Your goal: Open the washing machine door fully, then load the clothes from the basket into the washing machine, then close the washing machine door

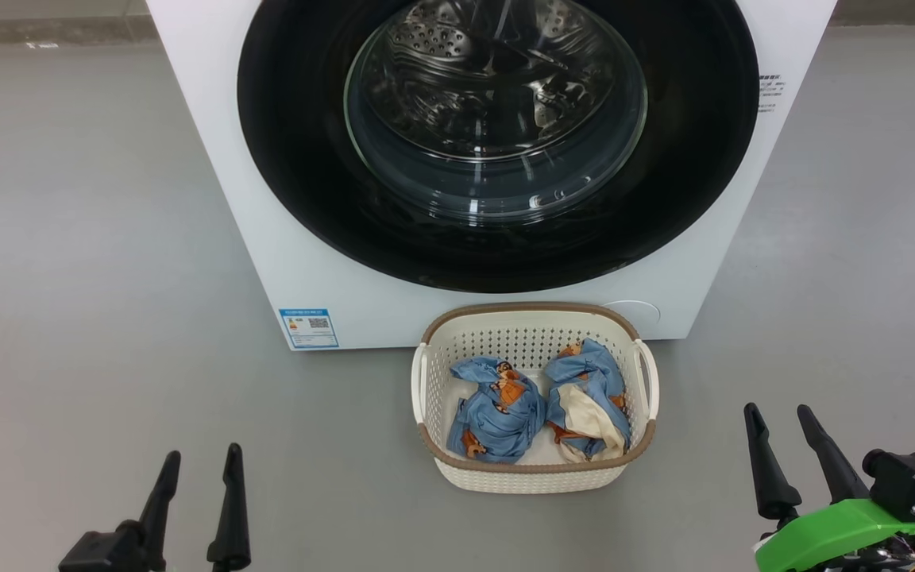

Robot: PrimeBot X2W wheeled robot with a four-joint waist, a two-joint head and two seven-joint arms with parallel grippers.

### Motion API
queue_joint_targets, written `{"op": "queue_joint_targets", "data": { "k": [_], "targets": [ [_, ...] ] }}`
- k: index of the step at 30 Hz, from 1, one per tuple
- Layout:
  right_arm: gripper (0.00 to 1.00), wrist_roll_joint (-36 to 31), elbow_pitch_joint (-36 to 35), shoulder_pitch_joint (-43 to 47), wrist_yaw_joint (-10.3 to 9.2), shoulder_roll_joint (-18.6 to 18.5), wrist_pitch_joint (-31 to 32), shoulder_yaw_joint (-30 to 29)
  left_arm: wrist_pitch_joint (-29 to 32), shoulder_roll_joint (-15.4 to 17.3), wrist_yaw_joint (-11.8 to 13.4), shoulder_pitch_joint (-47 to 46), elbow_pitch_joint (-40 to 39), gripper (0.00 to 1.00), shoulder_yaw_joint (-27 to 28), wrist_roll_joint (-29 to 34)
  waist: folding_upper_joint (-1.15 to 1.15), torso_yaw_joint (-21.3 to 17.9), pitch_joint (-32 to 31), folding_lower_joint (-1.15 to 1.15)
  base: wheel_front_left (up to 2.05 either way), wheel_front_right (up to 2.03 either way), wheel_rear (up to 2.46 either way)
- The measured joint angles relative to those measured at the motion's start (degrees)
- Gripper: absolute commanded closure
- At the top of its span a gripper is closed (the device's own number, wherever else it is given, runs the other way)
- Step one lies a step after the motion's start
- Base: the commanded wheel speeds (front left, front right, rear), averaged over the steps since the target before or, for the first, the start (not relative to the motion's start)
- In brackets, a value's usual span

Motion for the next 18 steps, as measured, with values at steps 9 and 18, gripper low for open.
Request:
{"op": "queue_joint_targets", "data": {
  "k": [9, 18],
  "targets": [
    [0.0, -5.6, 0.0, 0.0, 0.0, -0.2, -1.5, 0.0, -1.5, 0.0, 0.0, -1.2, 0.3, 0.0, 0.3, 6.2, 0.0, -0.6, 0.8, 0.0, 0.0, 0.0, 0.0],
    [0.0, -8.5, 0.0, 0.0, 0.0, -0.3, -2.2, 0.0, -2.2, 0.0, -0.1, -1.2, 1.5, 0.0, 1.5, 10.0, 0.0, -0.4, 0.9, 0.0, 0.0, 0.0, 0.0]
  ]
}}
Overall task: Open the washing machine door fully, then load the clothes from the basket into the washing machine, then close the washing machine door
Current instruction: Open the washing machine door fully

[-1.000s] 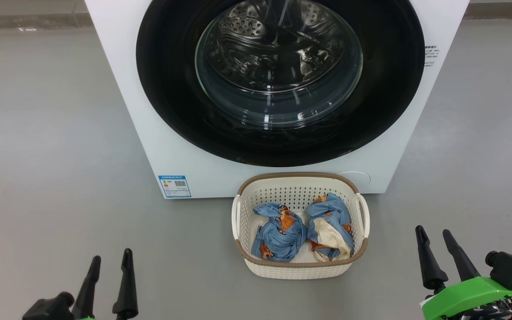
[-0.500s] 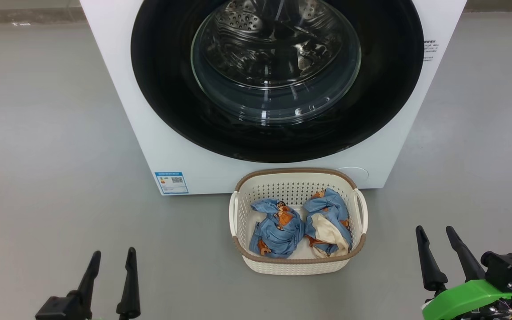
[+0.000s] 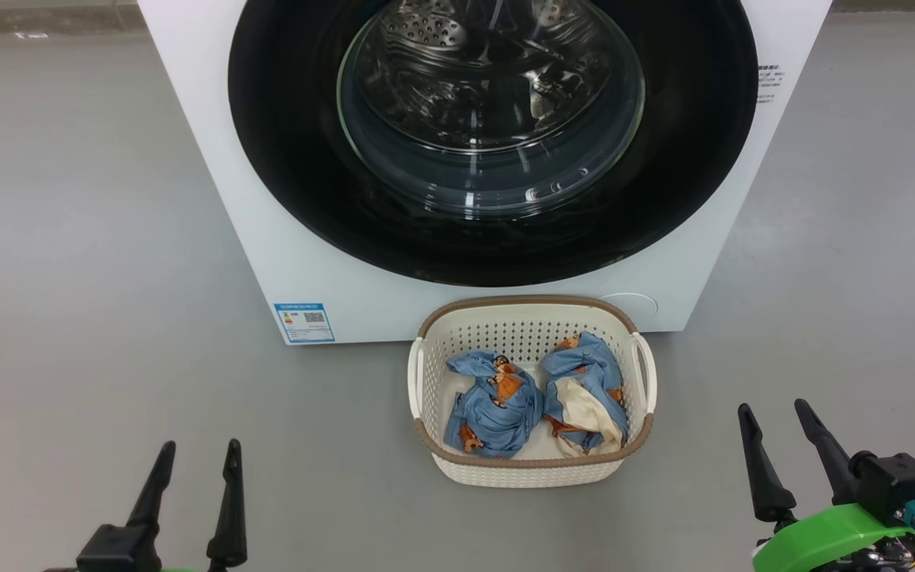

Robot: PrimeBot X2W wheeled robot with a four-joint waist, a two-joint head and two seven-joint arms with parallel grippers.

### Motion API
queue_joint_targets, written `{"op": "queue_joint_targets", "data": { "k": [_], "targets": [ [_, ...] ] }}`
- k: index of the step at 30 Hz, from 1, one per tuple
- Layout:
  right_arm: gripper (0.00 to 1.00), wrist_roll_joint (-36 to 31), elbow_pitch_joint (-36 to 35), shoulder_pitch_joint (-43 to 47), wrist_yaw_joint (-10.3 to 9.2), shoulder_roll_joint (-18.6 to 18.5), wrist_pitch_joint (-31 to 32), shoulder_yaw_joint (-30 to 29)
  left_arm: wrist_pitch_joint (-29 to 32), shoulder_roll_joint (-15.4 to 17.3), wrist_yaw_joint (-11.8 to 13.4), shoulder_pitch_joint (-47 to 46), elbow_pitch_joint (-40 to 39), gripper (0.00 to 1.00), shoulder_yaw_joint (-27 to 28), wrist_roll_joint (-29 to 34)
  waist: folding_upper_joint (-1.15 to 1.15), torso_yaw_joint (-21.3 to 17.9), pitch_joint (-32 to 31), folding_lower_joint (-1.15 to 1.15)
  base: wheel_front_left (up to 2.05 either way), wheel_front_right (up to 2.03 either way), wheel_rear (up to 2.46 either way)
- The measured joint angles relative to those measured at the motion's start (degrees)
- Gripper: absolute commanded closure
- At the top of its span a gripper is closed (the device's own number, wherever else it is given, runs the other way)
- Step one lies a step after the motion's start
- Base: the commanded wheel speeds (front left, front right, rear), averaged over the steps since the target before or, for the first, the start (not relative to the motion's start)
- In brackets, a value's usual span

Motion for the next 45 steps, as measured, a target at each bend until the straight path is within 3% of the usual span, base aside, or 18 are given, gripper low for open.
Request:
{"op": "queue_joint_targets", "data": {
  "k": [19, 39, 45],
  "targets": [
    [0.0, 0.0, -0.1, 0.0, 0.01, 0.1, 0.0, 0.0, 0.0, 0.0, 0.0, 0.0, 1.4, 0.0, -0.4, 1.2, 0.0, 0.2, -0.6, 0.0, 0.19, 0.19, -0.38],
    [0.0, -0.1, -0.1, 0.0, 0.01, 0.2, 0.0, 0.0, 0.0, -0.1, 0.0, -1.2, 1.5, 0.0, -0.5, 2.0, 0.0, 0.0, 0.0, 0.0, 1.16, 1.16, -2.31],
    [0.0, -0.1, -0.1, 0.0, 0.01, 0.1, 0.0, 0.0, 0.0, -0.3, 0.0, -1.2, 1.4, 0.0, -1.4, -0.4, 0.0, 0.2, -0.1, 0.0, 1.05, 1.05, -2.1]
  ]
}}
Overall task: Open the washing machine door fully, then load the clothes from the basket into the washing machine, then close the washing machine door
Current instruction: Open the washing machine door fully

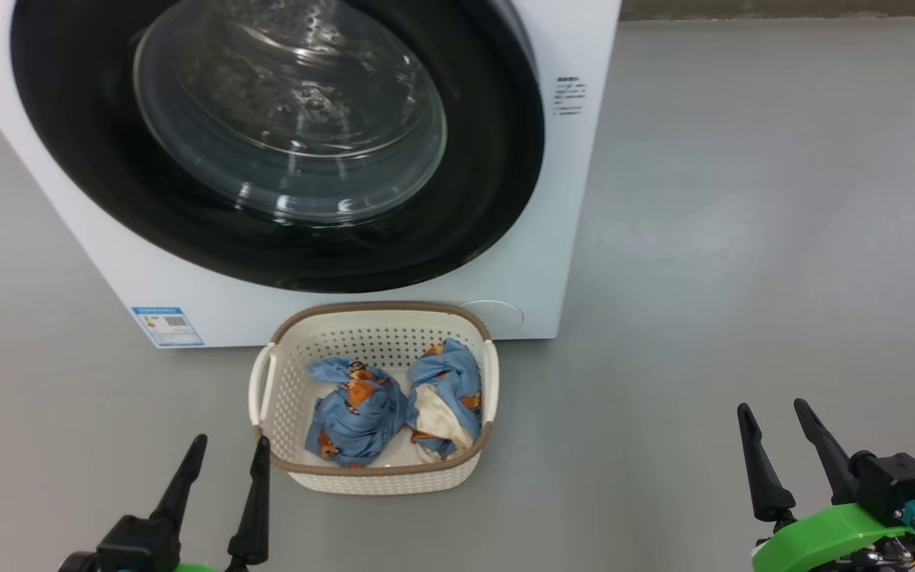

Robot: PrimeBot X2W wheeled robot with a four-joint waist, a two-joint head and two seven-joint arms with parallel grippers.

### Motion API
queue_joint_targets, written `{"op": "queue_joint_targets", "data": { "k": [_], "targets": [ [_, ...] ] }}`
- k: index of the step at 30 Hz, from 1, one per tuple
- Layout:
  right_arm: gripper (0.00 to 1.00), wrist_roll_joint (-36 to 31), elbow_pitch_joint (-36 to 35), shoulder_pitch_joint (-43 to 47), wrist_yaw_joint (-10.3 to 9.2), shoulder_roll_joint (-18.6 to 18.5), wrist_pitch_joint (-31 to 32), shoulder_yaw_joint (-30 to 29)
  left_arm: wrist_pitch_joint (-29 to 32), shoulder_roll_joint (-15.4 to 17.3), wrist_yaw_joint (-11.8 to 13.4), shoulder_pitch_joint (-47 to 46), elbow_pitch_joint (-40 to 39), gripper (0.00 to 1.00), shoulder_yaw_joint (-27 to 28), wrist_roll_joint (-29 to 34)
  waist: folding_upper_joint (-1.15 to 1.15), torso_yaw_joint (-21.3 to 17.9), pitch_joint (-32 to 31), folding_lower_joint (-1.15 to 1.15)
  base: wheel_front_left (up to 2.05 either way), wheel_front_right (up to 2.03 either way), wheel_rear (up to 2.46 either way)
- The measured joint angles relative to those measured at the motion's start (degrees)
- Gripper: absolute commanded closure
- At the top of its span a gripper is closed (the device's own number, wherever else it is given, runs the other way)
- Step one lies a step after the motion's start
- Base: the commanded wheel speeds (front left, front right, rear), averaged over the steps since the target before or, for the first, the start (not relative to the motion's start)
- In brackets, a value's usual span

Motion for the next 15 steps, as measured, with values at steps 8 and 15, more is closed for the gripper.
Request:
{"op": "queue_joint_targets", "data": {
  "k": [8, 15],
  "targets": [
    [0.0, 0.0, 0.1, 0.0, 0.0, -0.1, 0.0, 0.0, 0.0, 0.1, 0.0, 0.1, 0.0, 0.0, -0.5, 0.0, 0.0, 0.2, -0.7, 0.0, 0.5, 0.5, -1.0],
    [0.02, 0.1, 0.3, 0.0, 0.0, 0.2, 0.0, 0.0, 0.0, 0.1, 0.0, 0.1, 0.2, 0.0, -1.0, 0.0, 0.0, 0.6, -1.6, 0.0, 0.05, 0.05, -0.11]
  ]
}}
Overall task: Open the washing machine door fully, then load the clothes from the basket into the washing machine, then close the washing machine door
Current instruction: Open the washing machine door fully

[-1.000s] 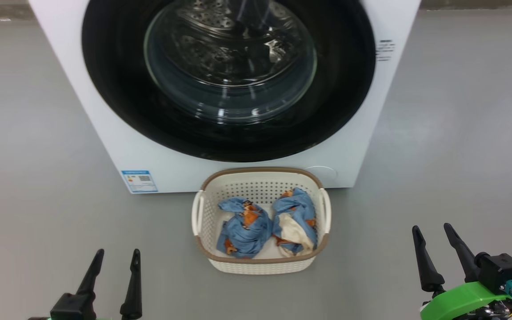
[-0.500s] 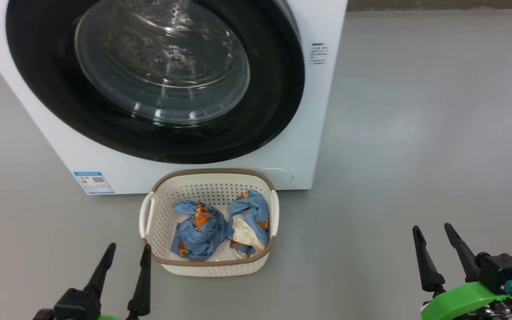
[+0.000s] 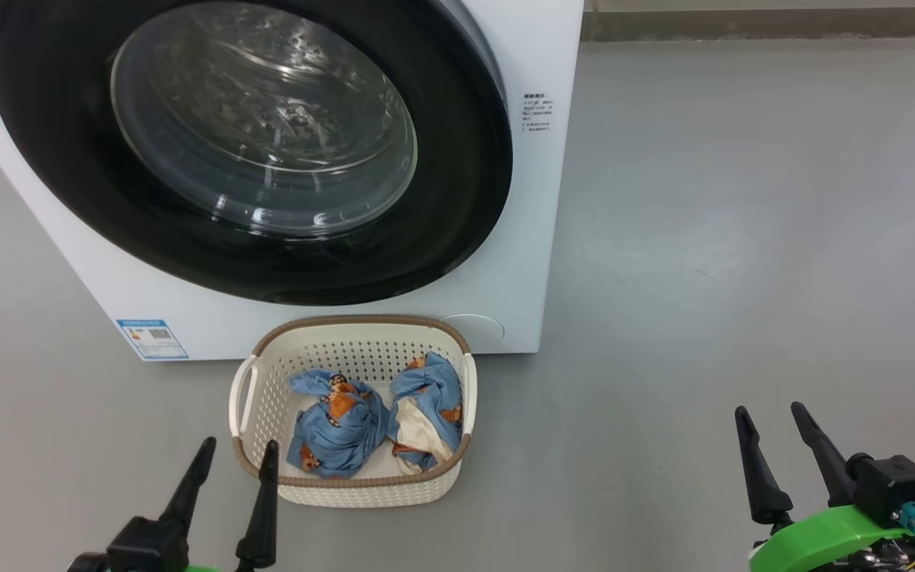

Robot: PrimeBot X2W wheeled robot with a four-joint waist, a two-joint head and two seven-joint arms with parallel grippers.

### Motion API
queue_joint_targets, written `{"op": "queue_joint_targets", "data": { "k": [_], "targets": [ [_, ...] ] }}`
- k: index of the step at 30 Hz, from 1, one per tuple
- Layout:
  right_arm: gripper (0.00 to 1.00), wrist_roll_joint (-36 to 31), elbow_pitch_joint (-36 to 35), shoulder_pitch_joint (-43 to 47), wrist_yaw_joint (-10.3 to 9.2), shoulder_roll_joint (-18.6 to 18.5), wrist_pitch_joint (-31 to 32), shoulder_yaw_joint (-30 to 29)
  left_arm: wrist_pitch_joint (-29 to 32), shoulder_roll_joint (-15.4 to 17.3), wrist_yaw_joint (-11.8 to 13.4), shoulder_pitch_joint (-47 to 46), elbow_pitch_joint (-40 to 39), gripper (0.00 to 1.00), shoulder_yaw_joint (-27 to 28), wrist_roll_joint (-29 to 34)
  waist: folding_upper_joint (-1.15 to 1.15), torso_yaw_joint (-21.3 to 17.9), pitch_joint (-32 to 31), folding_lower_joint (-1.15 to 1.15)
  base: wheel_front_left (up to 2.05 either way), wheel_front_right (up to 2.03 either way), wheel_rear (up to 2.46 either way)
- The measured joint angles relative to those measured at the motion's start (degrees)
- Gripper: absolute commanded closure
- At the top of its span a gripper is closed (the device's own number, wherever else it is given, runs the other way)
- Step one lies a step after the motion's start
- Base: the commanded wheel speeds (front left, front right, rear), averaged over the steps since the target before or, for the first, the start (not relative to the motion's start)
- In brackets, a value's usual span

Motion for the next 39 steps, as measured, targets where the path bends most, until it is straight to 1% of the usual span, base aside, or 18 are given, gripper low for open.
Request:
{"op": "queue_joint_targets", "data": {
  "k": [1, 2, 3, 6, 10, 13, 16, 19, 23, 27, 32, 36, 37, 38, 39],
  "targets": [
    [0.53, 0.5, 0.2, 0.0, 0.0, 0.1, 0.0, 0.0, 0.0, 0.0, 0.0, 0.0, 0.0, 0.0, -0.3, 0.0, 0.0, 0.2, -0.2, 0.0, 0.0, 0.0, 0.0],
    [0.7, 0.9, 0.3, 0.0, 0.0, 0.2, 0.0, 0.0, 0.0, 0.0, 0.0, 0.1, 0.0, 0.0, -0.5, 0.0, 0.0, 0.3, -0.3, 0.0, 0.0, 0.0, 0.0],
    [1.0, 1.8, 0.3, -0.1, 0.0, 0.3, 0.0, -0.1, 0.0, 0.0, 0.0, 0.1, 0.0, 0.0, -0.7, -0.1, 0.0, 0.3, -0.4, 0.0, 0.0, 0.0, 0.0],
    [1.0, 4.7, 0.4, -1.3, 0.0, 1.2, 0.0, -0.5, 0.0, 0.0, 0.0, 0.3, 0.1, 0.0, -1.0, -0.5, 0.0, 0.5, -0.5, 0.0, 0.0, 0.0, 0.0],
    [1.0, 11.3, 0.0, -6.2, 0.0, 1.8, 0.0, -2.1, 0.0, -0.1, 0.0, 0.3, 0.1, 0.0, -1.3, -0.6, 0.0, 0.6, -0.2, 0.0, 0.0, 0.0, 0.0],
    [1.0, 18.1, 0.0, -10.5, 0.0, 2.0, -0.1, -3.1, 0.0, -0.2, 0.0, 0.3, 0.2, 0.0, -1.6, -0.6, 0.0, 0.8, 0.1, 0.0, 0.0, 0.0, 0.0],
    [1.0, 24.1, 0.2, -14.5, 0.0, 1.6, -0.1, -4.1, 0.0, -0.3, 0.0, 0.2, 0.3, 0.0, -2.2, -0.8, 0.0, 1.4, 0.6, 0.0, 0.0, 0.0, 0.0],
    [1.0, 28.0, 0.9, -18.6, -0.01, 0.5, -0.1, -5.2, 0.0, -0.3, 0.0, -0.3, 0.3, 0.0, -2.5, -1.0, 0.0, 2.2, 1.2, 0.0, 0.0, 0.0, 0.0],
    [1.0, 34.7, 2.5, -23.9, -0.01, -1.6, -0.3, -5.1, 0.0, -0.3, 0.0, -2.0, 0.4, 0.0, -3.2, -1.2, 0.0, 3.5, 2.3, 0.0, 0.0, 0.0, 0.0],
    [1.0, 43.4, 3.7, -29.5, -0.01, -4.2, -0.5, -2.7, 0.0, -0.3, 0.5, -3.8, -0.2, 0.0, -5.0, -3.3, 0.0, 4.8, 4.2, 0.0, 0.0, 0.0, 0.0],
    [1.0, 54.8, 4.2, -35.6, -0.01, -9.6, -0.4, 4.4, 0.0, -0.4, 1.6, -5.9, -1.6, 0.0, -7.3, -4.2, 0.0, 6.5, 7.1, 0.0, 0.0, 0.0, 0.0],
    [1.0, 63.8, 3.2, -39.9, -0.01, -13.3, 3.7, 8.8, 0.0, -0.4, 2.5, -7.4, -2.8, 0.0, -9.1, -5.2, 0.0, 8.0, 9.6, 0.0, 0.0, 0.0, 0.0],
    [1.0, 65.4, 2.6, -41.0, -0.01, -14.2, 5.1, 9.6, 0.0, -0.4, 2.7, -7.9, -2.9, 0.0, -9.6, -5.6, 0.0, 8.4, 10.3, 0.0, 0.0, 0.0, 0.0],
    [1.0, 65.4, 2.6, -41.0, -0.01, -14.2, 5.1, 9.6, 0.0, -0.4, 2.7, -7.9, -2.9, 0.0, -9.6, -5.6, 0.0, 8.4, 10.3, 0.0, 0.0, 0.0, 0.0],
    [1.0, 67.2, 1.7, -41.9, -0.01, -14.9, 6.4, 10.1, 0.0, -0.4, 2.8, -8.3, -3.1, 0.0, -10.1, -5.7, 0.0, 8.7, 10.9, 0.0, 0.0, 0.0, 0.0]
  ]
}}
